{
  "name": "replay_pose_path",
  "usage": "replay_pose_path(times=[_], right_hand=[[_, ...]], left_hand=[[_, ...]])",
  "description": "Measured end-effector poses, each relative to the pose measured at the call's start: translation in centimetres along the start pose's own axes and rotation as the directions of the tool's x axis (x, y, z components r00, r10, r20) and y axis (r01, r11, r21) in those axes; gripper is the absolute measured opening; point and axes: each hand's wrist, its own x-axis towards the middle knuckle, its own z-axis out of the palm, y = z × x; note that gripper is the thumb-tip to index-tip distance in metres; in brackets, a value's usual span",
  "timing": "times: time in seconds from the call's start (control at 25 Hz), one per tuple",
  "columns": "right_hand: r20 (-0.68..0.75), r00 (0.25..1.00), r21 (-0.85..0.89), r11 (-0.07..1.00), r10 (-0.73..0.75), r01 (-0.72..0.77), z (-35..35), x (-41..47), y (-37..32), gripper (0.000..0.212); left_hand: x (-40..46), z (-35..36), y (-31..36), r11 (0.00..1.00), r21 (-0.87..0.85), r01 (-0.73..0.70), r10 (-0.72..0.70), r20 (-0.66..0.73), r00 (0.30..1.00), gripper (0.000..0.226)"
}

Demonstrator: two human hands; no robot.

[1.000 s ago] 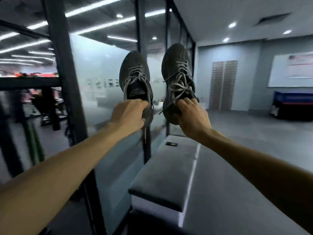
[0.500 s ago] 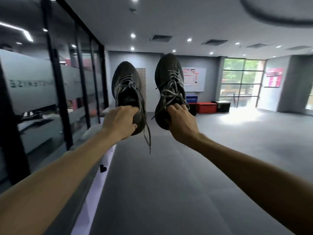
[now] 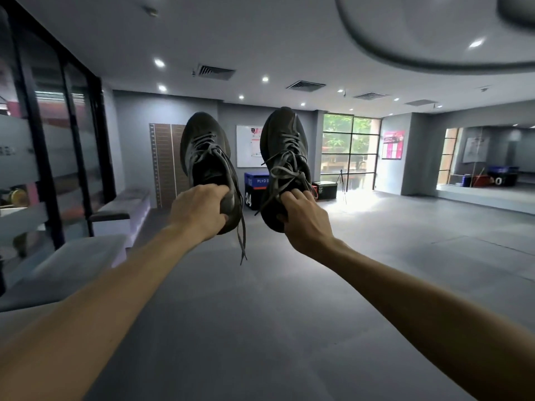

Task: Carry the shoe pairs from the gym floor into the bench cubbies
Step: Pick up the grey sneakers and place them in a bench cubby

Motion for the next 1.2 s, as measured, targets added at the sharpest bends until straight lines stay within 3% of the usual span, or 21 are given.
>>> replay_pose_path(times=[0.32, 0.48, 0.64, 0.84, 1.2], right_hand=[[0.03, 0.997, 0.06, 0.996, -0.067, 0.065, 13.2, 12.2, 6.2, 0.019], [0.03, 0.987, 0.14, 0.978, -0.158, 0.152, 21.2, 17.8, 6.7, 0.015], [0.037, 0.939, 0.286, 0.904, -0.342, 0.318, 28.8, 23.9, 5.2, 0.014], [-0.031, 0.832, 0.477, 0.723, -0.554, 0.5, 35.5, 29.2, -0.8, 0.015], [-0.21, 0.589, 0.685, 0.312, -0.781, 0.658, 39.2, 27.7, -19.5, 0.021]], left_hand=[[12.5, 11.0, -5.3, 0.996, 0.093, 0.011, -0.013, 0.022, 1.0, 0.022], [16.1, 15.6, -10.7, 0.967, 0.213, 0.138, -0.143, 0.012, 0.99, 0.02], [18.9, 18.2, -15.8, 0.903, 0.307, 0.301, -0.307, -0.03, 0.951, 0.021], [18.2, 17.2, -21.0, 0.739, 0.482, 0.47, -0.483, -0.107, 0.869, 0.019], [7.6, 8.6, -27.0, 0.297, 0.706, 0.643, -0.724, -0.273, 0.634, 0.02]])
